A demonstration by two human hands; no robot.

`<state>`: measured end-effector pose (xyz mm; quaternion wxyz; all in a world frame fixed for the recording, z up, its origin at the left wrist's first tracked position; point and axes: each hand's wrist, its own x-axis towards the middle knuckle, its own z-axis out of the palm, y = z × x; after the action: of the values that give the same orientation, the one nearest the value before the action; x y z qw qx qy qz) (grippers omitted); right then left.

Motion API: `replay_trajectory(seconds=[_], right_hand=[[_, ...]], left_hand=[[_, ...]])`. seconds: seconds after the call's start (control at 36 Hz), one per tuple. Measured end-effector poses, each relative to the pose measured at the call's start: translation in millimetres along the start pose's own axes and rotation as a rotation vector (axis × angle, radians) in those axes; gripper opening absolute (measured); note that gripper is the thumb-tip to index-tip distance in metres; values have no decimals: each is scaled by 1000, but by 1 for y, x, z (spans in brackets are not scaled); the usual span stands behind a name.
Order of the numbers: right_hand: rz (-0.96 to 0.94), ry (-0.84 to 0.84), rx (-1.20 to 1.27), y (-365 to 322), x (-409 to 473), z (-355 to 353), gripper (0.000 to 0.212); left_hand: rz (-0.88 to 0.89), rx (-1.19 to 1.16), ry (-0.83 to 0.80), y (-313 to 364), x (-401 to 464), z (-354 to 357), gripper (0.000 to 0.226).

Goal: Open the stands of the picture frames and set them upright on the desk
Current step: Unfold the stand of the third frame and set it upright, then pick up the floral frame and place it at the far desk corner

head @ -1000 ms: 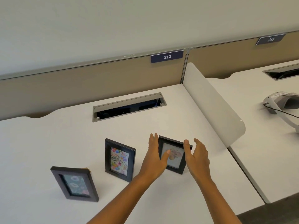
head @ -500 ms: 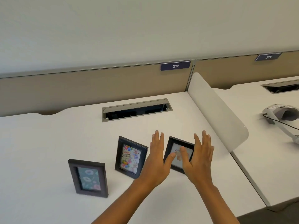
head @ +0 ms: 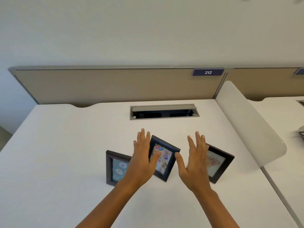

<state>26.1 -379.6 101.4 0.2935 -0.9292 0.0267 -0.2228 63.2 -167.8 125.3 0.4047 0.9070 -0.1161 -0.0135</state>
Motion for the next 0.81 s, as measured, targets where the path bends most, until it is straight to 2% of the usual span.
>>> replay_trajectory(seconds=[0.19, 0.28, 0.39, 0.44, 0.47, 0.56, 0.67, 0.69, 0.78, 0.81], right_hand=[[39, -163, 242, -55, -4, 31, 69], [88, -252, 369, -78, -10, 41, 61], [267, -394, 513, -104, -15, 59, 47], [412, -463, 578, -114, -16, 69, 53], [492, -490, 609, -118, -17, 74, 56], [660, -544, 685, -119, -22, 91, 43], [800, -562, 785, -118, -27, 106, 72], [830, -567, 789, -118, -28, 109, 70], [884, -551, 790, -116, -29, 119, 42], [902, -544, 804, -115, -29, 122, 39]], left_hand=[[-164, -111, 104, -50, -7, -49, 83], [-273, -189, 153, -71, -10, -64, 74], [-427, -342, 212, -98, -16, -77, 60], [-480, -394, 223, -110, -20, -80, 54], [-503, -418, 211, -114, -22, -81, 51], [-532, -476, 149, -127, -27, -83, 48], [-558, -517, 109, -137, -31, -84, 50], [-553, -513, 106, -138, -32, -84, 49], [-543, -497, 90, -142, -34, -86, 40], [-538, -496, 81, -144, -35, -86, 34]])
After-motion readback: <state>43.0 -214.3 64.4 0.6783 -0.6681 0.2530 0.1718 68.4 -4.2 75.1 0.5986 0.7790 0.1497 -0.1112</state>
